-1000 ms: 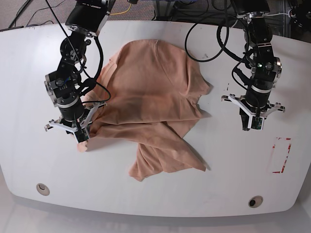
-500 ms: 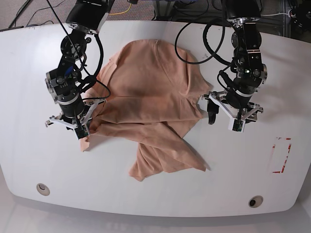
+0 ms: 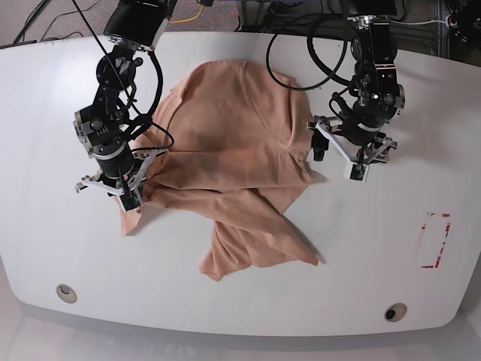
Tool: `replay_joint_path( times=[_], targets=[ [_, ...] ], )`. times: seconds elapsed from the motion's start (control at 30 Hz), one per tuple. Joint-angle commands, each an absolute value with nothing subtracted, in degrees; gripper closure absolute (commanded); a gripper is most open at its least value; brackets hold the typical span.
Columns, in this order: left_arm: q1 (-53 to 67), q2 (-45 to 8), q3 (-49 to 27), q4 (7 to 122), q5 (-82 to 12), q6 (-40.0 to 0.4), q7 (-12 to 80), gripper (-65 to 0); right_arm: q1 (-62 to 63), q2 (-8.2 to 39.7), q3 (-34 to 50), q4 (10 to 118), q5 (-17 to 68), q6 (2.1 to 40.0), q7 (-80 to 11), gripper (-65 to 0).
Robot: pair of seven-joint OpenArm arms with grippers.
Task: Layout the t-shirt on the table in an organized manner, then fold the t-shirt properly
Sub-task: 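Move the left gripper to the shirt edge and grasp it, then lift the shirt with both grippers and pull it toward the robot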
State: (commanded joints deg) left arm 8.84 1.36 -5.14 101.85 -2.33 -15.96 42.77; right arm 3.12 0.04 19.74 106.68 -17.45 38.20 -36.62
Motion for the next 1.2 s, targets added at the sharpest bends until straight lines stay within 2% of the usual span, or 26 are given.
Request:
replay_joint_path(
  times=[0.6, 0.73, 0.8, 0.93, 1.07, 1.13, 1.2],
  targets=[
    [8.4, 0.6, 0.7, 93.3, -2.5, -16.0, 42.7, -46.5, 3.0, 0.0, 19.7, 106.9, -17.3, 38.2, -36.6, -0.2],
    [8.3, 0.2, 3.0, 90.9, -2.5, -16.0, 42.7, -44.4, 3.0, 0.0, 19.7, 106.9, -17.3, 38.2, -36.6, -0.2],
    [8.3, 0.0, 3.7, 90.2, -2.5, -16.0, 42.7, -39.3, 2.9, 0.0, 19.7, 106.9, -17.3, 38.3, -36.6, -0.2],
    [8.3, -0.7, 4.7, 89.7, -2.4, -16.0, 42.7, -23.1, 2.9, 0.0, 19.7, 106.9, -17.3, 38.4, -36.6, -0.2],
    [8.3, -0.8, 4.6, 90.1, -2.4, -16.0, 42.7, -10.8, 2.9, 0.0, 19.7, 106.9, -17.3, 38.4, -36.6, -0.2],
    [8.3, -0.9, 4.6, 90.2, -2.4, -16.0, 42.8, -2.5, 3.0, 0.0, 19.7, 106.9, -17.3, 38.4, -36.6, -0.2],
    [8.3, -1.0, 4.5, 90.8, -2.4, -16.0, 42.8, 0.0, 3.3, 0.0, 19.7, 106.8, -17.3, 38.4, -36.6, -0.2]
  ],
)
